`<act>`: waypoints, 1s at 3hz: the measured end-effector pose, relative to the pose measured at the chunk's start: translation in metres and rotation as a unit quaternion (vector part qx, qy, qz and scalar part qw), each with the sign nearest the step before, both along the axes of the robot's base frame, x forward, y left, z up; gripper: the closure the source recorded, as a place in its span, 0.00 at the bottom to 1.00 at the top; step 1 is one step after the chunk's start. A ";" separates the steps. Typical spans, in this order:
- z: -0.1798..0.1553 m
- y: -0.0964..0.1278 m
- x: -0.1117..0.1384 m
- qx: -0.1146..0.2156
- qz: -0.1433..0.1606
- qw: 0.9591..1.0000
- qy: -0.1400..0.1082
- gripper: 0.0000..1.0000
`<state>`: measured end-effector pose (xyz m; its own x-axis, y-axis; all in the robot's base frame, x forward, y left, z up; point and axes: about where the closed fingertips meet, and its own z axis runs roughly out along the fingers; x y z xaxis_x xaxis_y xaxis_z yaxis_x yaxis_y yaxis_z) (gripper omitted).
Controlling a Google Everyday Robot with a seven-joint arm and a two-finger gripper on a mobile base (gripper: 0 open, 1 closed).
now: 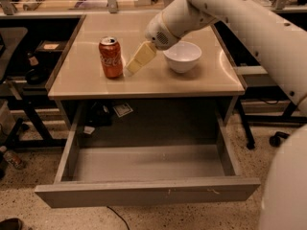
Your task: Place coke can into top drawer
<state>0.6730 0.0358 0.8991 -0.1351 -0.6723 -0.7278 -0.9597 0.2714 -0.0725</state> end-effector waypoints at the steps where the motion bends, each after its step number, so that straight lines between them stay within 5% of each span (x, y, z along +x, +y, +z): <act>1: -0.006 0.015 0.019 0.011 0.011 1.000 0.004 0.00; 3: -0.007 0.046 0.048 0.031 0.032 0.999 0.011 0.00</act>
Offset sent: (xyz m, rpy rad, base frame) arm 0.0595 0.0444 -0.0013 0.0715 0.0061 0.0606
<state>0.7210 0.0814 0.8923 -0.1099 -0.6341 -0.7654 -0.9766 0.2121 -0.0354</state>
